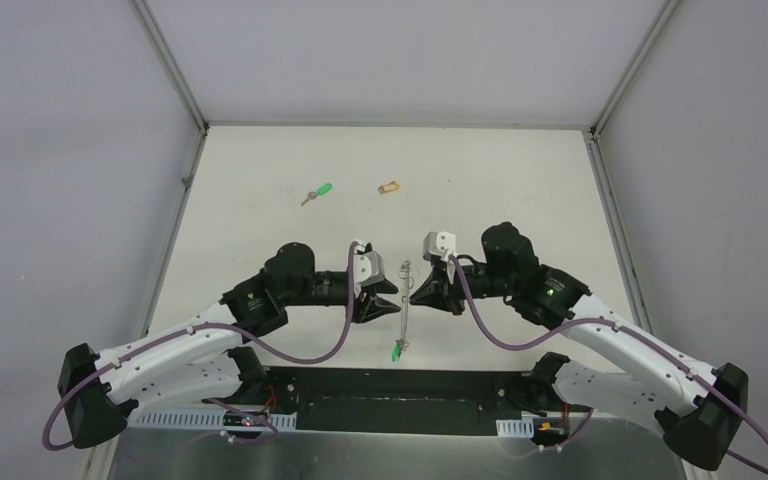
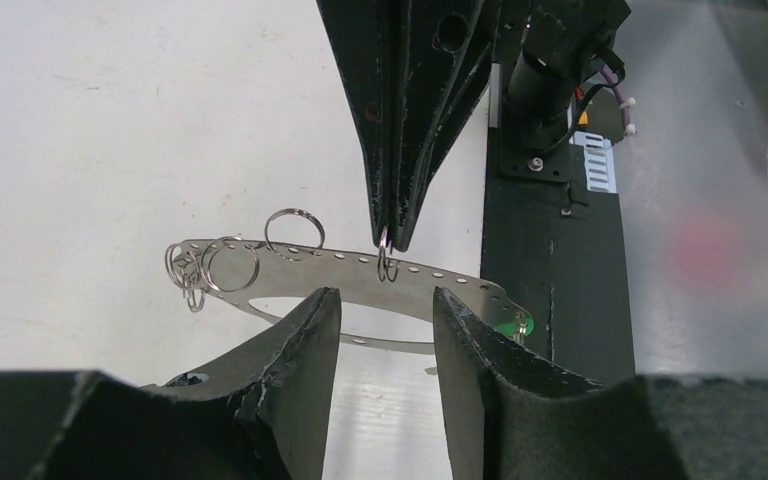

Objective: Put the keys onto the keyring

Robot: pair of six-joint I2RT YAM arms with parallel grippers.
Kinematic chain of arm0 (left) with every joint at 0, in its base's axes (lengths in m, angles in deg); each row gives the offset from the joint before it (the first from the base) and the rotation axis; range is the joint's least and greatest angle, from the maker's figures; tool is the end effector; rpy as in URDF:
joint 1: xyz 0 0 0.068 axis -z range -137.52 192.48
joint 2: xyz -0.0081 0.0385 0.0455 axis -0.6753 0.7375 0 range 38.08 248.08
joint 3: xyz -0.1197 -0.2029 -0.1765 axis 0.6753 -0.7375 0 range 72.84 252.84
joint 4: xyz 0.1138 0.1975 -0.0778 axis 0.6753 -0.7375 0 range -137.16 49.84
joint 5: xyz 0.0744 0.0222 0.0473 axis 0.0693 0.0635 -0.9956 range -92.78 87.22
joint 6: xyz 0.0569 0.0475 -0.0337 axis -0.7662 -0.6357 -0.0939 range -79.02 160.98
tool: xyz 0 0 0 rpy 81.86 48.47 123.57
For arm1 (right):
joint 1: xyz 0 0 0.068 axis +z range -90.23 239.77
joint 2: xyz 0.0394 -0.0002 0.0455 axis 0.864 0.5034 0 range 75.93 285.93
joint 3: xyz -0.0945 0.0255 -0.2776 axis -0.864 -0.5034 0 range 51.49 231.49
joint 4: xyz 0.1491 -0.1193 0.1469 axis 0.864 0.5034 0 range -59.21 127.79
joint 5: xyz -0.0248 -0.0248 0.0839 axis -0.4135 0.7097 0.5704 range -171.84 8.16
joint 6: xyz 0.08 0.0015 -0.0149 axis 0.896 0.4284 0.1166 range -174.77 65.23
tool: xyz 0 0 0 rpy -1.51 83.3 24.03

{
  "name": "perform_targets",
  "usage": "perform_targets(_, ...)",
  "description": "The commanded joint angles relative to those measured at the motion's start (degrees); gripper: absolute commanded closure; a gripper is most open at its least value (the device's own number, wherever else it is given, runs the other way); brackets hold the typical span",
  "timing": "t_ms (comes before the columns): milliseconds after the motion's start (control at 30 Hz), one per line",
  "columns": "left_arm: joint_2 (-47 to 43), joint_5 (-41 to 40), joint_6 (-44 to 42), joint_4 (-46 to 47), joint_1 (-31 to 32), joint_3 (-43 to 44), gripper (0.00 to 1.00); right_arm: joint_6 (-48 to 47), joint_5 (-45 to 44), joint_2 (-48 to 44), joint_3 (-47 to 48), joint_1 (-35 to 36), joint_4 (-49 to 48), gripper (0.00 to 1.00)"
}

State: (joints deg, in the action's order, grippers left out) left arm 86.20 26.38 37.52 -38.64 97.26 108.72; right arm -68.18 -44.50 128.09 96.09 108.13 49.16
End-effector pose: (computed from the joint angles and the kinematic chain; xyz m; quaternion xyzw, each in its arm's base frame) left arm 0.0831 -0.1774 0.3127 0.5030 0.5729 -0.4421 0.4725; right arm 0.0945 0.1707 0.3128 -0.5579 0.6021 0.4097 0.3978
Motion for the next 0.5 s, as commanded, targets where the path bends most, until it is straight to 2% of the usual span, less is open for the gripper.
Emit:
perform_targets(0, 2.24, 0.34, -0.08, 0.42, 0.34, 3.25, 0.60, -0.10, 0.82, 0.02, 2.71, 0.08, -0.44, 1.00)
perform_targets(200, 4.90, 1.93, 0.86, 2.59, 0.36, 3.60, 0.63, 0.86, -0.14, 0.73, 2.78, 0.07, -0.53, 1.00)
perform_targets(467, 5.49, 2.83, 1.27, 6.08, 0.48, 2.78, 0.76, 1.48, -0.30, 1.39, 2.82, 0.10, -0.70, 1.00)
